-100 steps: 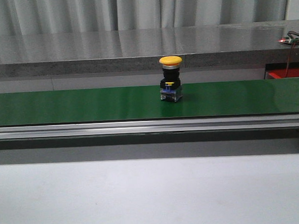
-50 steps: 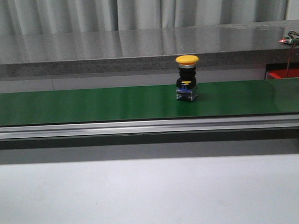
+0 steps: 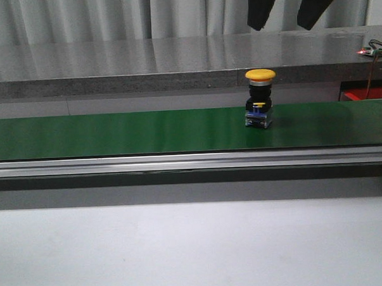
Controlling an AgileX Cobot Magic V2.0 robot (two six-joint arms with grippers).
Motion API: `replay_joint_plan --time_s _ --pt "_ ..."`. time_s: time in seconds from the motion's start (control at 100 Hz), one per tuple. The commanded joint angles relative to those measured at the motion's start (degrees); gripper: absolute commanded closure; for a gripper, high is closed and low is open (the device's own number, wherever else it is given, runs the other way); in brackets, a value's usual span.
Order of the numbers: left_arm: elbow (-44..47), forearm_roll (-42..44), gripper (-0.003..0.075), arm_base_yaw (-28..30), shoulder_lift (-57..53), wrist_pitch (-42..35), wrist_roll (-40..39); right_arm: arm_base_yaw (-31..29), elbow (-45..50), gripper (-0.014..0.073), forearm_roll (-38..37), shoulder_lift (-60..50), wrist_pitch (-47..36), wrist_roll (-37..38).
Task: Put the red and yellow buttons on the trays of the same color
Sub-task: 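Grasp the yellow button at the belt's end with the right gripper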
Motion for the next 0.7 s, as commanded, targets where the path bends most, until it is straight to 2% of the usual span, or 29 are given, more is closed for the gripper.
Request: replay_joint_plan --time_s 0.0,0.25,0.52,0.6,0.69 --pt "-1.5 -2.0 0.0740 -0.4 -1.1 -3.1 -0.4 -0.1 -1.0 -0.0003 0.0 -1.7 0.5 0.0" --pt "-1.5 -2.0 0.0739 -0.4 -1.1 -3.1 -0.4 -0.1 -1.0 -0.0003 -0.3 2.3 -0.9 0.0" --pt "-1.5 -2.0 0.0739 -0.4 -1.1 -3.2 -0.4 -0.1 -1.1 -0.0001 -5.4 6.6 -2.8 0.0" --pt "-1.5 -2.0 0.0740 -0.4 -1.1 -3.2 -0.4 -0.2 -1.1 0.0027 -6.0 7.2 -3.9 0.0" --pt "-1.5 -2.0 0.0740 -0.4 -1.1 -3.2 -0.4 -0.4 -1.1 0.0108 -6.1 7.7 -3.9 0.0"
